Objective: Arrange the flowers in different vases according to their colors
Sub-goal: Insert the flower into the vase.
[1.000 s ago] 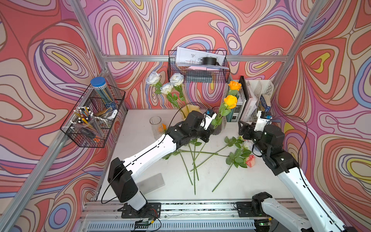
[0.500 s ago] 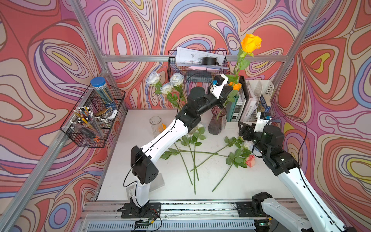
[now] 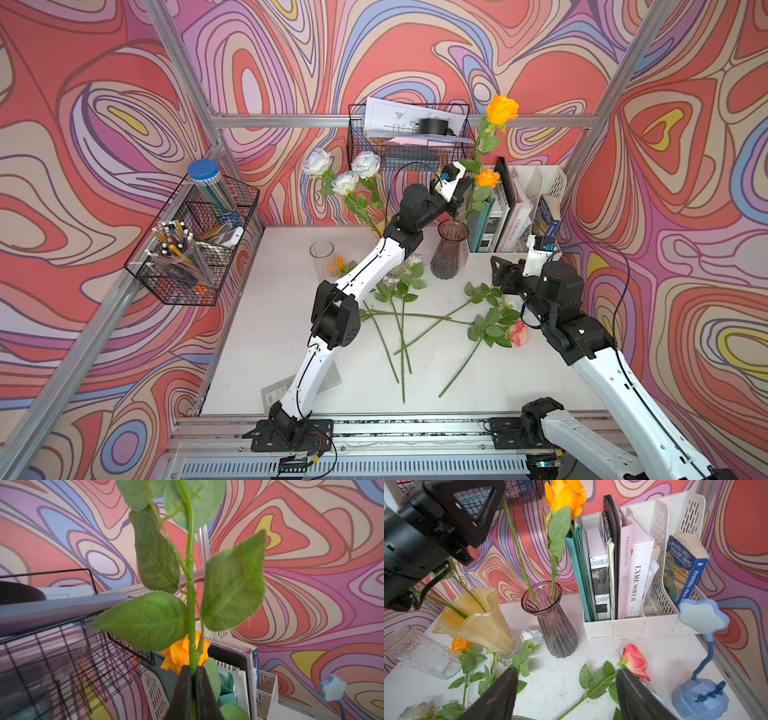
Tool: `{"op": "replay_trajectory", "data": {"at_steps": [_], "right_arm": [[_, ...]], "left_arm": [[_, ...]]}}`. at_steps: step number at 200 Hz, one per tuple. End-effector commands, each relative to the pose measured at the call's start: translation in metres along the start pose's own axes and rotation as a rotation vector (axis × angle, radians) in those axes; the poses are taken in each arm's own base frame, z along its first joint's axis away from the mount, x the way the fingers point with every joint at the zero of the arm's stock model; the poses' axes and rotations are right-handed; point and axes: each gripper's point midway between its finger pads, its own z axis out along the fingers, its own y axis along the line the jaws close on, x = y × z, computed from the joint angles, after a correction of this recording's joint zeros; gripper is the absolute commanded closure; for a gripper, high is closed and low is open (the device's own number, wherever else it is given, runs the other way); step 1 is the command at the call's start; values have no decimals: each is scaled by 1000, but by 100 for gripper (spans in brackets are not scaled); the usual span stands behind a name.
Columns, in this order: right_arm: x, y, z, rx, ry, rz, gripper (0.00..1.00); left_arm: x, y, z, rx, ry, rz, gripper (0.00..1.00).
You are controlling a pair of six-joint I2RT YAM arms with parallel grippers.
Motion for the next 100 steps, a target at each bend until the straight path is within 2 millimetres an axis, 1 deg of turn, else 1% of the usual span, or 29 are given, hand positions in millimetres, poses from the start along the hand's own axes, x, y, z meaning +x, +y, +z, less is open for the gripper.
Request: {"op": "replay_trajectory", "data": {"at_steps": [1,11,24,25,29,35,43,46,49,52,58,71,80,85,95,96,100], "right_arm": [[-2,3,-3,-23,-20,-27,23],[-3,3,-3,-22,-20,-33,23],[-3,2,-4,-17,-22,-37,23],[-3,2,-4,-17,-21,-38,23],[-4,2,-4,-17,-25,-37,23],[-5,3,-5,-22,-27,-37,23],[-7,4,-6,-28,-33,-32,23],[-7,4,-7,-29,-36,-31,23],[-8,4,-7,-30,-38,-29,23],[-8,4,-7,-31,-38,-30,22],[-9,5,-8,-33,-40,-27,22],[-9,6,-9,-39,-41,-24,22],[-10,6,-10,-42,-41,-21,22],[-11,7,-11,-44,-42,-19,22],[-13,7,-13,-49,-48,-17,22],[-13,7,-13,-48,-48,-16,22],[-13,7,-14,-48,-48,-15,22]], "left_arm": [[3,-2,1,9,-66,-9,100],[15,-4,0,16,-57,-20,100],[22,-8,-3,33,-46,-48,100],[22,-9,-3,36,-46,-51,99],[25,-10,-4,43,-37,-61,91],[27,-14,-6,55,-28,-79,76],[30,-17,-10,63,-8,-101,45],[31,-19,-11,65,0,-105,35],[29,-20,-13,64,3,-107,29],[31,-21,-14,60,14,-110,25],[30,-23,-18,56,24,-108,21],[30,-27,-28,45,68,-105,18],[25,-29,-35,40,93,-108,16],[17,-30,-39,37,98,-108,16],[11,-34,-51,31,123,-111,15],[13,-34,-52,29,128,-112,14],[7,-35,-57,21,133,-108,14]]}}
